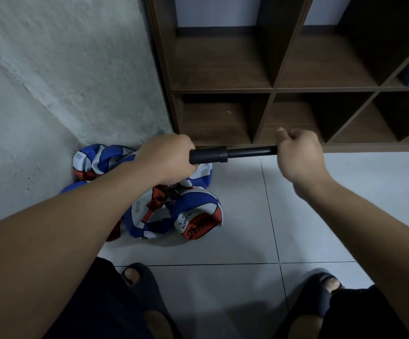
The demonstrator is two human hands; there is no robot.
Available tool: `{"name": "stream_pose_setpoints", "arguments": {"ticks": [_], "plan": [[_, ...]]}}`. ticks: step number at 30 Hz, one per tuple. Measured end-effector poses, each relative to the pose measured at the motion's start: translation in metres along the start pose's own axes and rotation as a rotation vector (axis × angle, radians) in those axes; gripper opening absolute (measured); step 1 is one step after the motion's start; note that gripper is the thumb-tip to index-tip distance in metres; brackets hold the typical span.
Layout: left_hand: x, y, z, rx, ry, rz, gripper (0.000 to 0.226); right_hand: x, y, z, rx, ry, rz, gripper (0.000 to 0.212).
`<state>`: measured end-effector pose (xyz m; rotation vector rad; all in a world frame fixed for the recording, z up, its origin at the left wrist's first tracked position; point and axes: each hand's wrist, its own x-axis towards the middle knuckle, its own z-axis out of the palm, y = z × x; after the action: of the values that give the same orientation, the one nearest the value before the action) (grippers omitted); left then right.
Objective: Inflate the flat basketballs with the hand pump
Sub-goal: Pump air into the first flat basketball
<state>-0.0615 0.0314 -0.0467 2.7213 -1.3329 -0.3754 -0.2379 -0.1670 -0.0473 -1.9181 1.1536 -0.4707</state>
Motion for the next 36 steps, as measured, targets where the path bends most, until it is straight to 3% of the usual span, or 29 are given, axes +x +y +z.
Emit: {"name": "stream_pose_setpoints", "arguments": {"ticks": [6,18,22,26,36], "plan": [[-0.003,0.023,0.006,0.012,0.109,0.043,0.022,-0.026,-0.018,0.017,0.005,-0.037,-0.162,0.047],[-0.002,0.023,0.023,0.033,0.078,0.114,0.02,-0.029,-0.008,0.025,-0.034,-0.21,-0.101,0.047],[-0.002,0.005,0.016,-0.076,-0.035,0.075,0.034,-0.001,0.0,0.009,0.011,-0.124,0.017,0.049],[0.0,-0.021,0.009,-0.03,-0.082,0.017,0.035,0.019,0.009,-0.003,0.096,-0.059,0.14,0.043],[-0.002,0.005,0.016,0.048,0.029,0.091,0.037,-0.033,0.004,0.033,0.046,-0.109,-0.007,0.047]]}}
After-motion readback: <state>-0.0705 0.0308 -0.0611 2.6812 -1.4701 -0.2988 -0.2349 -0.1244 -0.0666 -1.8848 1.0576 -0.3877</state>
